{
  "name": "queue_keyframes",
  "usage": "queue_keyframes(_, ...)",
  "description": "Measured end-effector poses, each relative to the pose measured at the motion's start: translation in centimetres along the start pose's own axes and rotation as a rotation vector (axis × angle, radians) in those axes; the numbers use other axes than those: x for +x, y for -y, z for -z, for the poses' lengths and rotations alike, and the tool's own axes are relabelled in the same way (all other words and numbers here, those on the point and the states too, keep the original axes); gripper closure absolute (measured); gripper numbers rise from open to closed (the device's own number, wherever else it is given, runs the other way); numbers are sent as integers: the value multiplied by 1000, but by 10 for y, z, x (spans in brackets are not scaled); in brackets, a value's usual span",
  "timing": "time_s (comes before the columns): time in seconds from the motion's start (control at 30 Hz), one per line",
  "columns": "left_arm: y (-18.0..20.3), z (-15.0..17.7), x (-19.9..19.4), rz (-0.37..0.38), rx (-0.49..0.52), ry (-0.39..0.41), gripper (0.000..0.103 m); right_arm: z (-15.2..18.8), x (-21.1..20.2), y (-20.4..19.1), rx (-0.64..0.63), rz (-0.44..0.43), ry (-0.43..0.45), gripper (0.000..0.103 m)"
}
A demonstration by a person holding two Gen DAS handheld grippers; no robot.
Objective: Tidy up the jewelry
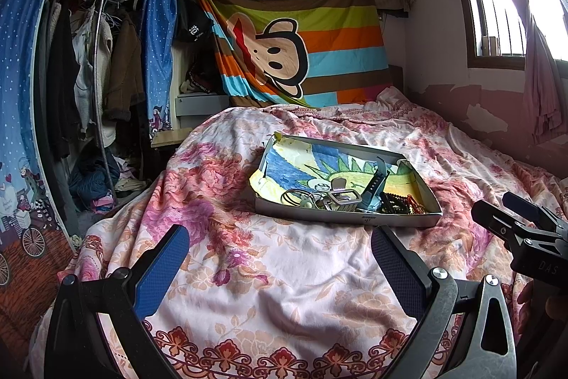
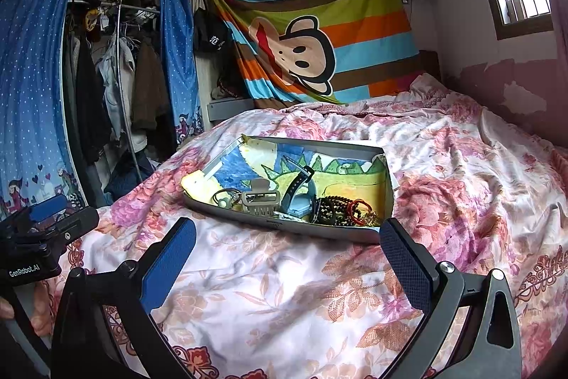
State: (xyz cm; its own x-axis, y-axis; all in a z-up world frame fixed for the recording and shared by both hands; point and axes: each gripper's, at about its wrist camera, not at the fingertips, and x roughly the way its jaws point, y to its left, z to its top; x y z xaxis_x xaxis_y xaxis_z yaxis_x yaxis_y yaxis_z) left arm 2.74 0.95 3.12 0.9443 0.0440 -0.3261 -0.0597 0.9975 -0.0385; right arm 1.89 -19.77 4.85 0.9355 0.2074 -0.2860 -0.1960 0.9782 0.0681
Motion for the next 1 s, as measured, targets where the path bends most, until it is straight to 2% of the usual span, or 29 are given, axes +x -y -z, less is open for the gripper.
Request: queue_keyframes(1.0,2,-1,0,-1,5,-1,0,0,-1,-2,1,1,-3,1)
